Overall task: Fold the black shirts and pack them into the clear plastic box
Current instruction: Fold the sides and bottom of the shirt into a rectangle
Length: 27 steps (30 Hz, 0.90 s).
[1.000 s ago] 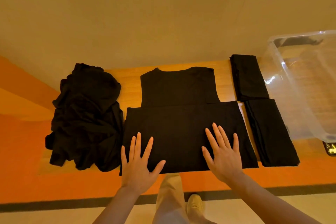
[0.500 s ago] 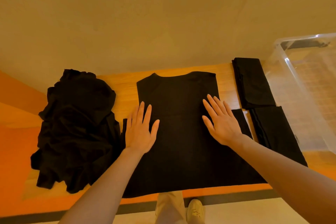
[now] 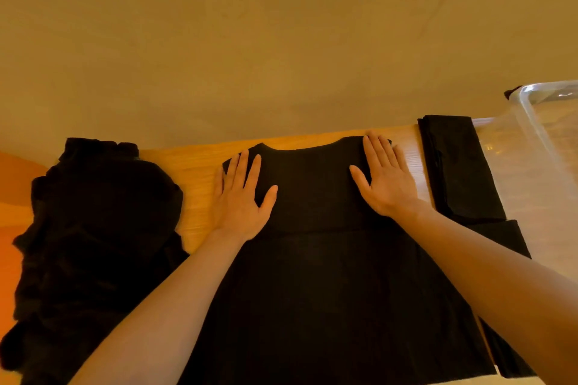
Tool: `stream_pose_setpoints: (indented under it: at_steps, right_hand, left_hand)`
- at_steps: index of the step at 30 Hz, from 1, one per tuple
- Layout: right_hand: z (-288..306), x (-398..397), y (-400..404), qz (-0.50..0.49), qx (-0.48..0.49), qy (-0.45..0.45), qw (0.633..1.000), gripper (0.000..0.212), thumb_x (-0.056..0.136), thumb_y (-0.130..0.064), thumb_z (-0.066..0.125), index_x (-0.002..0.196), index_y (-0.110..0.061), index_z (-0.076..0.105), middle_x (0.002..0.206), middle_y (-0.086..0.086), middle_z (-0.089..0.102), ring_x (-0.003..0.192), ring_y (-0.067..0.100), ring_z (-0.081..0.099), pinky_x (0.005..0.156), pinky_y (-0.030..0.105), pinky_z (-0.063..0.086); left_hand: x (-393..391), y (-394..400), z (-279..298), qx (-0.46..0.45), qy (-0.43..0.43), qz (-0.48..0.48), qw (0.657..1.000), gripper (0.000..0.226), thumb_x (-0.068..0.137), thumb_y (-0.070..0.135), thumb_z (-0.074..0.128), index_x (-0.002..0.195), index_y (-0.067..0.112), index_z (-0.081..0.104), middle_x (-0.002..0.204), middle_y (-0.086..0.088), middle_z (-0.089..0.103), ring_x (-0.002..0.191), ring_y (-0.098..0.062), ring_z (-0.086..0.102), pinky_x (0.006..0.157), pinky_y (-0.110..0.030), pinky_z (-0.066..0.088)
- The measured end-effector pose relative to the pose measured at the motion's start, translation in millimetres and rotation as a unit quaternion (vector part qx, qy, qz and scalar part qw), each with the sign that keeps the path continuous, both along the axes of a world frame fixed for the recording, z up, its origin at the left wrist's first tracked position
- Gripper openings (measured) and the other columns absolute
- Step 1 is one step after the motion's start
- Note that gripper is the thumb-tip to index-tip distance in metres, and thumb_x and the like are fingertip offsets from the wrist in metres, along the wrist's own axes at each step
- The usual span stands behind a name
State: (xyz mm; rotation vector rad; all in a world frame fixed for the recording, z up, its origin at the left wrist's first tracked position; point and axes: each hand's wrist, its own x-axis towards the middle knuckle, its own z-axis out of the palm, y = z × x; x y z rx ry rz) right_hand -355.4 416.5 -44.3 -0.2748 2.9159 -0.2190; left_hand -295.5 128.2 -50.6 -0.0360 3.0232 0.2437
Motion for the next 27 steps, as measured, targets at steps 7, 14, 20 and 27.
stream_pose_setpoints:
  at_steps: [7, 14, 20, 27]
  right_hand:
    - [3, 0, 0, 0.009, -0.009, -0.007, 1.0, 0.078, 0.089, -0.064, -0.001, 0.152, -0.018, -0.009, 0.16, -0.003, -0.015, 0.144, 0.01, -0.021, 0.116, 0.031, -0.017]
    - [36, 38, 36, 0.098, -0.065, 0.023, 0.993, 0.053, 0.1, -0.034, 0.042, 0.147, -0.012, 0.034, 0.157, 0.005, 0.026, 0.145, 0.022, 0.021, 0.119, 0.037, 0.016]
    - [65, 85, 84, 0.183, 0.086, 0.013, 0.979, 0.038, 0.091, -0.023, 0.06, 0.129, -0.019, 0.056, 0.127, 0.002, 0.059, 0.119, 0.021, 0.053, 0.105, 0.039, 0.036]
    - [74, 99, 97, 0.159, 0.229, 0.027, 0.96, 0.039, 0.091, -0.032, 0.055, 0.129, -0.024, 0.05, 0.125, -0.002, 0.05, 0.117, 0.019, 0.043, 0.097, 0.039, 0.024]
  left_hand:
    - [-4, 0, 2, -0.004, -0.013, -0.003, 1.0, 0.075, 0.092, 0.065, 0.008, 0.154, 0.024, 0.003, 0.162, -0.004, -0.006, 0.148, -0.019, -0.013, 0.12, -0.043, -0.008]
    - [39, -12, 33, 0.018, 0.003, -0.01, 1.0, 0.063, 0.1, 0.053, 0.021, 0.153, 0.019, 0.022, 0.16, -0.004, 0.016, 0.148, -0.02, 0.01, 0.118, -0.044, 0.008]
    - [106, -33, 57, -0.058, -0.018, -0.033, 0.998, 0.038, 0.092, 0.033, 0.056, 0.126, 0.017, 0.057, 0.13, -0.003, 0.055, 0.12, -0.021, 0.051, 0.104, -0.046, 0.03]
    - [118, -24, 64, -0.102, -0.053, 0.012, 0.993, 0.039, 0.095, 0.029, 0.052, 0.134, 0.023, 0.048, 0.133, 0.002, 0.051, 0.125, -0.017, 0.044, 0.108, -0.041, 0.022]
